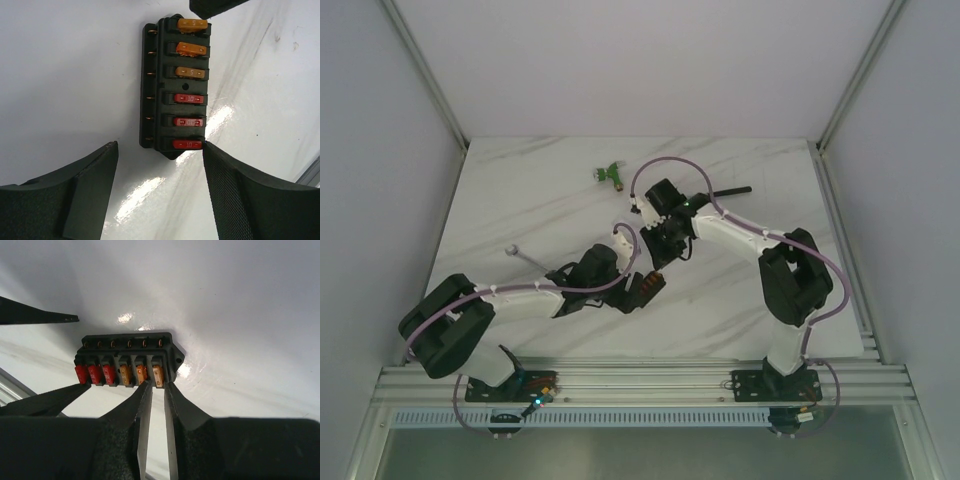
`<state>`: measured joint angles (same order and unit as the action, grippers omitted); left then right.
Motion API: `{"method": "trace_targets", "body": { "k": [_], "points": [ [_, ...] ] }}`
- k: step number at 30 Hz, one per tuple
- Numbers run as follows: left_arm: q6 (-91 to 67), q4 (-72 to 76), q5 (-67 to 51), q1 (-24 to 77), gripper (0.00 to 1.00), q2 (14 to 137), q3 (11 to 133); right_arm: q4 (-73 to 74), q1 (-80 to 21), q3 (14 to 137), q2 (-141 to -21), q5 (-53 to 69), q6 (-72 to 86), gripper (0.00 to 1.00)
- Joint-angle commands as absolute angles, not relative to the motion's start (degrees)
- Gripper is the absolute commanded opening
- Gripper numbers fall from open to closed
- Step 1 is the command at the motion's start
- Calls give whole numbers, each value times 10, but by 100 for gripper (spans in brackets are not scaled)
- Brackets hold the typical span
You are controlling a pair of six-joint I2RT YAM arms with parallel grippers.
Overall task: Snap on the fuse box
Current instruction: Adjust the fuse in the fuse box base.
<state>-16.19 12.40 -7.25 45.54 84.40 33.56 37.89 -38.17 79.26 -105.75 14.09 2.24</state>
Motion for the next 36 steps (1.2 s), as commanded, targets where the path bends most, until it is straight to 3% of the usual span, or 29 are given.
{"method": "trace_targets", "body": {
  "k": [1,13,22,36],
  "points": [
    [-156,136,-75,453,76,842,329,399,-391,817,-1076,123,4,22],
    [-162,153,-89,454,63,854,325,415,-403,821,-1099,104,4,19],
    [-168,154,-80,454,52,856,322,438,-416,820,-1120,64,-1,0],
    [-179,153,-67,453,45,862,318,490,-424,765,-1194,7,-1,0]
  ]
}}
